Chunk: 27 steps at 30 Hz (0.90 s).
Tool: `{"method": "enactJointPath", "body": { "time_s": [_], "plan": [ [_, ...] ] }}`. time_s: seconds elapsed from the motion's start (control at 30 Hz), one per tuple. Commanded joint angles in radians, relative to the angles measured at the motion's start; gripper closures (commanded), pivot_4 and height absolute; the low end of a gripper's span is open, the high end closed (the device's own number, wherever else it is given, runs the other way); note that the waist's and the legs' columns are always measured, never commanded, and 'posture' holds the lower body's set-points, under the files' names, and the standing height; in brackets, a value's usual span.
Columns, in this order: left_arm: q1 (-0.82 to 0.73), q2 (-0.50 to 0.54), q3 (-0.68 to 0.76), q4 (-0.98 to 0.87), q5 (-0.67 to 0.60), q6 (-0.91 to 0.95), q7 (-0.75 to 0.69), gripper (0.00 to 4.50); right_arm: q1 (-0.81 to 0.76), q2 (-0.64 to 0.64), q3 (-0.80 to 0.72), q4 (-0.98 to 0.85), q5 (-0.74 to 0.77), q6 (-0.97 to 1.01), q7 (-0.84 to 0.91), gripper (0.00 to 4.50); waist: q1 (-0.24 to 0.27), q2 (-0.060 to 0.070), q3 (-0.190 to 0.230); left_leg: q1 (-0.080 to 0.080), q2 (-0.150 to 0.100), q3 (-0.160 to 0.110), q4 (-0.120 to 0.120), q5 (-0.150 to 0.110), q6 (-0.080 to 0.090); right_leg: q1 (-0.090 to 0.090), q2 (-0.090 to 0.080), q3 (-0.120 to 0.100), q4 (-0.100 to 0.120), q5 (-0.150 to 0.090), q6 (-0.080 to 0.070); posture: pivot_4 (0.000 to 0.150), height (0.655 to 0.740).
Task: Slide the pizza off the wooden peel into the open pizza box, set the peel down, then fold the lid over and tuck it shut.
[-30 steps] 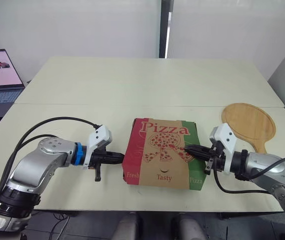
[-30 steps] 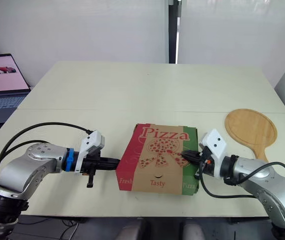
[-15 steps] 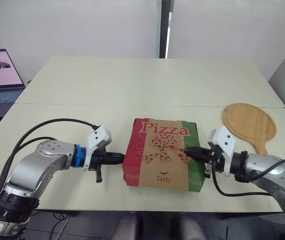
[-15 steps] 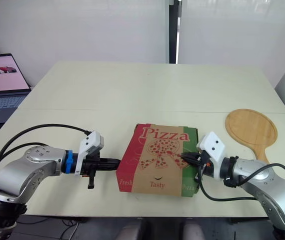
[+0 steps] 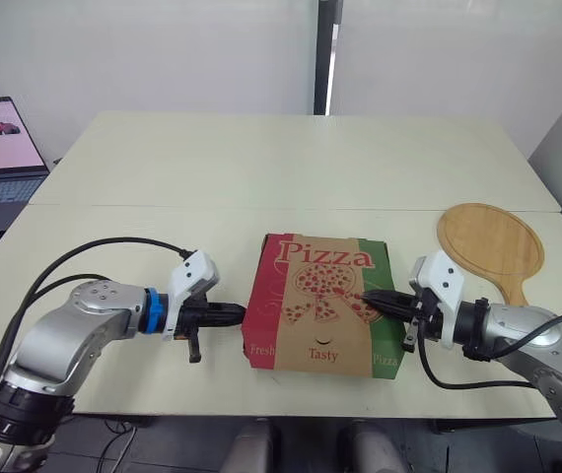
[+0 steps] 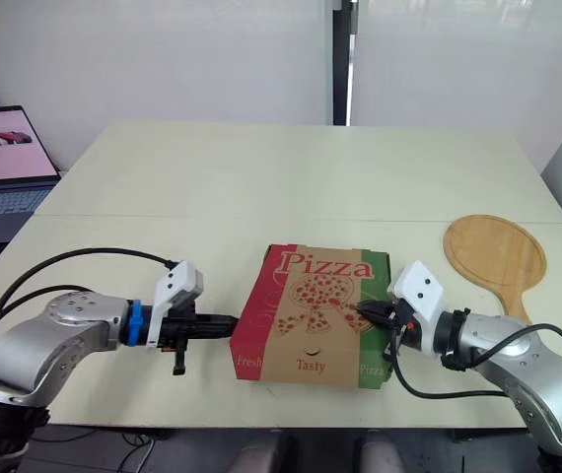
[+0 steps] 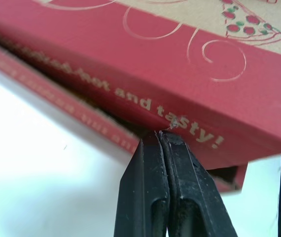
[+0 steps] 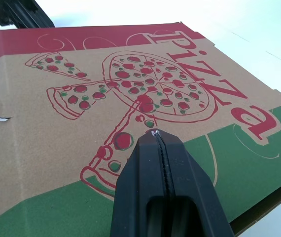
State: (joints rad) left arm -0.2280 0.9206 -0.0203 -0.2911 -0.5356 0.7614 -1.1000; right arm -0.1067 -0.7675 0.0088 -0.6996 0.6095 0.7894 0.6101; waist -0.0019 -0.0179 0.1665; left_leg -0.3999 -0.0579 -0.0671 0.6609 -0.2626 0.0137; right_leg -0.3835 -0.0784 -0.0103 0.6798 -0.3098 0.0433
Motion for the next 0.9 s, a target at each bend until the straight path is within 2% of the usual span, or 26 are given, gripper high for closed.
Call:
{"method": "enactJointPath", "body": {
  "time_s": [0.03,0.2,0.37,0.57,0.7,0.9],
  "plan": [
    [-0.016,0.027,0.076,0.026,-0.034,0.008,-0.019,4.47,0.008,-0.009,-0.002,-0.013,-0.007,-0.005,0.015,4.5,0.0,0.0,0.0,0.0,0.0,0.0,0.0,0.0,0.0,0.0,0.0,0.0,0.0,0.0,0.0,0.15,0.7281],
    [-0.118,0.023,0.093,0.089,-0.055,-0.002,-0.049,4.47,0.005,-0.012,-0.003,-0.009,-0.011,-0.009,0.019,4.5,0.003,0.0,0.0,0.0,0.0,0.0,0.0,0.0,0.0,0.0,0.0,0.0,0.0,0.0,0.0,0.15,0.7281],
    [-0.204,-0.021,0.013,0.077,-0.043,-0.033,-0.085,4.47,-0.003,-0.013,-0.003,-0.003,-0.015,-0.011,0.022,4.5,0.0,0.0,0.0,0.0,0.0,0.0,0.0,0.0,0.0,0.0,0.0,0.0,0.0,0.0,0.0,0.15,0.7281],
    [-0.216,-0.064,-0.104,0.114,0.048,-0.128,-0.115,4.47,-0.009,-0.005,-0.017,-0.006,-0.006,-0.012,0.02,4.5,0.0,0.0,0.0,0.0,0.0,0.0,0.001,0.0,0.0,0.0,0.0,0.0,0.0,0.0,0.0,0.15,0.7281],
    [-0.235,-0.106,-0.124,0.158,0.077,-0.158,-0.105,4.47,-0.013,-0.005,-0.036,-0.013,0.009,-0.008,0.019,4.5,0.001,0.0,0.0,0.0,0.0,0.0,0.001,0.0,0.0,0.0,0.0,0.0,0.0,0.0,0.0,0.15,0.7281],
    [-0.231,-0.092,-0.145,0.163,0.11,-0.174,-0.137,4.47,-0.046,-0.004,-0.136,-0.012,0.058,0.009,0.004,4.5,0.0,0.0,0.0,0.0,0.0,0.0,0.001,0.0,0.0,0.001,0.0,0.0,0.0,0.0,0.0,0.15,0.7281]
  ]
}}
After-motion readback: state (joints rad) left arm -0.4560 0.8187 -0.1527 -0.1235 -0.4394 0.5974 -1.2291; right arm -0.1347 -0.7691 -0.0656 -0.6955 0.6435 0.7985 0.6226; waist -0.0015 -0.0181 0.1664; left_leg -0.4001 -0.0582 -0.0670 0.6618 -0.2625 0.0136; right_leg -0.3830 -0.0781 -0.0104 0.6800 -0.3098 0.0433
